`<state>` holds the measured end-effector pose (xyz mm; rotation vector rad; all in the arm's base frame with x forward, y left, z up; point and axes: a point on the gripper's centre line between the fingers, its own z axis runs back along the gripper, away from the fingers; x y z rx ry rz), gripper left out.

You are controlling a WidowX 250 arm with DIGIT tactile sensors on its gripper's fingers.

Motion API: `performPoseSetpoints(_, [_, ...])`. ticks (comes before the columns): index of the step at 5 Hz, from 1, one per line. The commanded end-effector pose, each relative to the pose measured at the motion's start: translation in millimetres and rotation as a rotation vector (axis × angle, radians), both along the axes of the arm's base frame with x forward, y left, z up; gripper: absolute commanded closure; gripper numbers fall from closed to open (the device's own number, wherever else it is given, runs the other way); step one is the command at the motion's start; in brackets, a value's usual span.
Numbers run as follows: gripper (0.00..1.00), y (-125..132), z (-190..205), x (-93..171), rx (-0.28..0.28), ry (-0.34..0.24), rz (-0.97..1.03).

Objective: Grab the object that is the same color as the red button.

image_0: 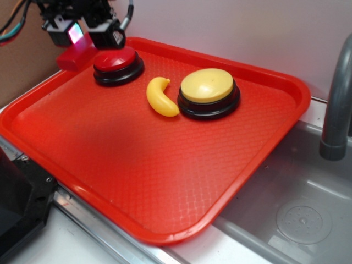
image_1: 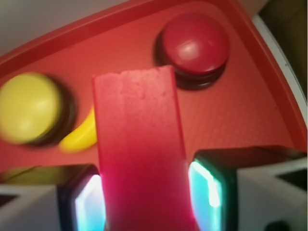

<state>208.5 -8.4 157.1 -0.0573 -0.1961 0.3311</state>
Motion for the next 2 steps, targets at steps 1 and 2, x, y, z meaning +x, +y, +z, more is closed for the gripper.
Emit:
performPoseSetpoints(1, [1.0,-24.4,61.6,-7.9,-0.044,-0.131,-0.199])
performPoseSetpoints(2, [1.0,-10.0,52.1,4.4,0.004,-0.097,-0.167])
